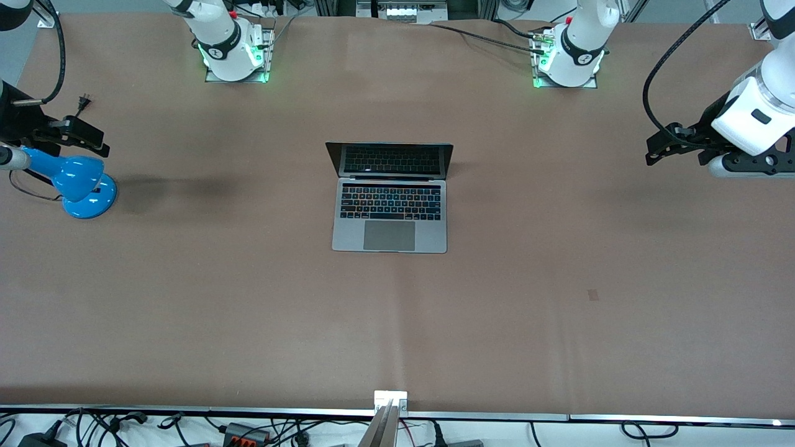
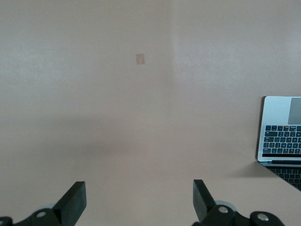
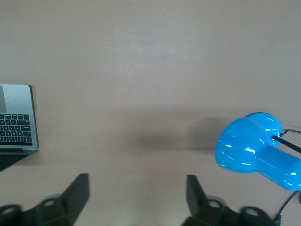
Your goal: Close laptop with both arms from behind
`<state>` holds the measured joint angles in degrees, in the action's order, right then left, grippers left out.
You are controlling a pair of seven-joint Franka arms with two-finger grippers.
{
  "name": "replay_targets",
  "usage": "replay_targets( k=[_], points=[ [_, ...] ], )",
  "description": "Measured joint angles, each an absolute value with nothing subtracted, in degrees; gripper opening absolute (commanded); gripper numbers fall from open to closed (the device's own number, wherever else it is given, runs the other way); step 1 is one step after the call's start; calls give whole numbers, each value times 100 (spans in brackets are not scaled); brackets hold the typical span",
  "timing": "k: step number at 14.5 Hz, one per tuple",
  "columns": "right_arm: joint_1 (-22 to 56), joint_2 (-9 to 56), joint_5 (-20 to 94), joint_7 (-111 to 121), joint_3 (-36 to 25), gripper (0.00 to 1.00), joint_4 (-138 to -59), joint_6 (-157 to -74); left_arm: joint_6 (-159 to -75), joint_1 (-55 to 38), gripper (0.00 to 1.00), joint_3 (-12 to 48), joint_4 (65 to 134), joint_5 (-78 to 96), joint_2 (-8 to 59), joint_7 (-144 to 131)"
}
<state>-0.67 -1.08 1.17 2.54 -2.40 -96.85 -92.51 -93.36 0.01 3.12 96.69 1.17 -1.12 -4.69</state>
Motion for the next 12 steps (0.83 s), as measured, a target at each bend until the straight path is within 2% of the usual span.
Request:
replay_targets(
  k=[2,3,5,7,8,10,12],
  points=[
    [-66,-108,119,254,-240,8,-9685,-9253,-9169,1,100,314,9660,117,-79,-469],
    [-66,-108,119,254,-240,0,-9685,-9253,-9085,2,100,314,9639,117,-43,-469],
    [-62,-105,120,254,-235,0,-9687,-9253,-8910,10,99,307,9597,117,73,-449],
    [-13,-82,126,254,-218,0,-9688,-9253,-8607,14,44,302,9576,117,217,-276],
    [43,-64,128,254,-206,0,-9688,-9252,-8515,14,26,303,9557,117,283,-225],
    [195,-18,130,253,-186,0,-9709,-9233,-8425,13,6,309,9515,118,371,-190],
    [398,77,135,252,-170,0,-9733,-9086,-8315,4,1,320,9442,118,423,-161]
  ],
)
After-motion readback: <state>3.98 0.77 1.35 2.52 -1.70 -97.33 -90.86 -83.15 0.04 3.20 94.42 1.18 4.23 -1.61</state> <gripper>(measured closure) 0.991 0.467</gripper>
